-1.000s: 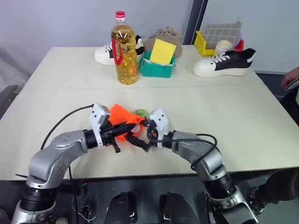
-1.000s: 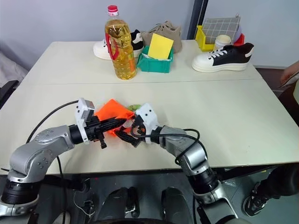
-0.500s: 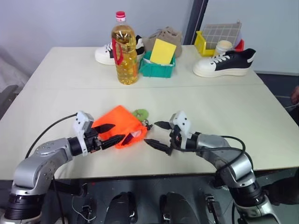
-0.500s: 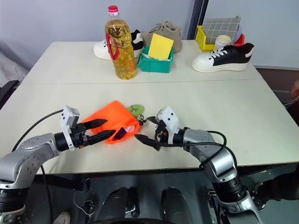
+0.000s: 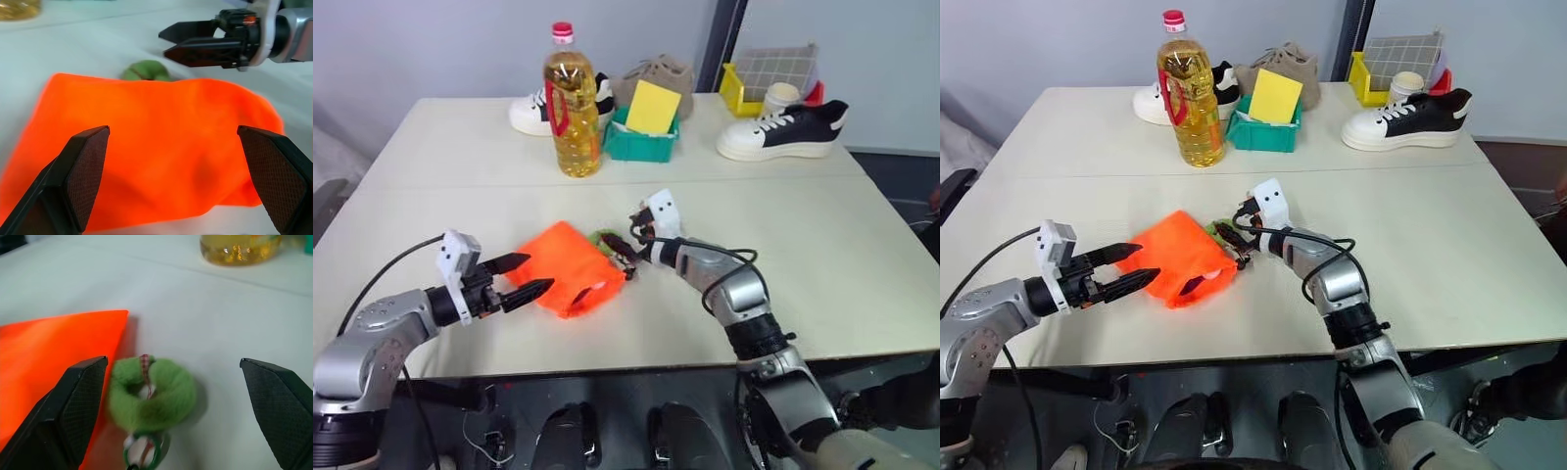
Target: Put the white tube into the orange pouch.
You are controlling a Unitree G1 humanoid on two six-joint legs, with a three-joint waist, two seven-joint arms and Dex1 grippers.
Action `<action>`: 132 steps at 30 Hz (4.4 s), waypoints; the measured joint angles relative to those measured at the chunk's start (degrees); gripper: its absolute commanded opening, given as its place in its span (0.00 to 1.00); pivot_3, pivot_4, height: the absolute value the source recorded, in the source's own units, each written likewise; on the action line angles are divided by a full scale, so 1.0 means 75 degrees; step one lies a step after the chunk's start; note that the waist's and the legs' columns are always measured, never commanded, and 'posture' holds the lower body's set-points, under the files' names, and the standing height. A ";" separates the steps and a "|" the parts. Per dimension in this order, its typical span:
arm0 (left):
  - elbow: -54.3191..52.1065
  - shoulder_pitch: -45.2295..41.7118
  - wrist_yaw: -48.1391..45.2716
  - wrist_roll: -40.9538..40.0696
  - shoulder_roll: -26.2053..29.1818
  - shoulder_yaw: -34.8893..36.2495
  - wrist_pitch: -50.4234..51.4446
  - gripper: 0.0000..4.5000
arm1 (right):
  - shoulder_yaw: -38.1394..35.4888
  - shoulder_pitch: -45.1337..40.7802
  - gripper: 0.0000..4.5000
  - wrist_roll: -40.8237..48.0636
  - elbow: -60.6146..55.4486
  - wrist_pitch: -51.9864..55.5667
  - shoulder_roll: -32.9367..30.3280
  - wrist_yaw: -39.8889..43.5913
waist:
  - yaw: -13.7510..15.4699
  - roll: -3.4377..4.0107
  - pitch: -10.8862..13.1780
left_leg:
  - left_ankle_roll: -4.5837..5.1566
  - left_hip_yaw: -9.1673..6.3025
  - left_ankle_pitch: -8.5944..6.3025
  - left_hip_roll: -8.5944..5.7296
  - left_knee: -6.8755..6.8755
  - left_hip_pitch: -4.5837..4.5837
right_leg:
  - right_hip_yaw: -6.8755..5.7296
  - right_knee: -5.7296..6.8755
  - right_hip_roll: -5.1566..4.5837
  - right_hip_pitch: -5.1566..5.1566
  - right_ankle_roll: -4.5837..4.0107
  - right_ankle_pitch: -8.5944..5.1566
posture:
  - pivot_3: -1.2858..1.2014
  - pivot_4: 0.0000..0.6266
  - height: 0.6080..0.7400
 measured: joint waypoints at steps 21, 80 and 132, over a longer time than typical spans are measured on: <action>-0.0028 -0.0250 0.0329 0.0485 -0.0581 -0.0469 -0.0662 1.00 | -0.0380 0.1492 0.01 -0.0291 -0.2192 -0.0085 -0.0842 0.0415 | 0.0021 0.0000 0.0000 | -0.0007 0.0001 0.0002 -0.0001 -0.0015 0.0003 | 0.0001 0.0002 -0.0003 -0.0003 0.0004 0.0001 | 0.52 0.24 1.00; 0.0049 -0.1518 0.0814 0.3979 -0.1746 -0.3557 -0.2660 1.00 | -0.1556 0.2311 0.01 0.2570 -0.5436 0.0966 -0.0988 -0.0256 | 0.0026 0.0000 0.0000 | 0.0043 -0.0012 0.0006 -0.0001 -0.0011 0.0014 | -0.0001 0.0009 0.0014 0.0009 0.0010 0.0003 | 0.52 0.24 1.00; -0.1366 -0.1199 0.2157 0.6593 -0.2270 -0.4772 -0.1234 0.01 | -0.1564 0.2019 0.00 0.3329 -0.5479 0.1646 -0.1113 -0.0552 | 0.0034 0.0000 -0.0001 | 0.0050 -0.0013 0.0002 0.0000 -0.0007 0.0013 | 0.0000 0.0011 0.0012 0.0009 0.0010 0.0003 | 0.52 0.24 1.00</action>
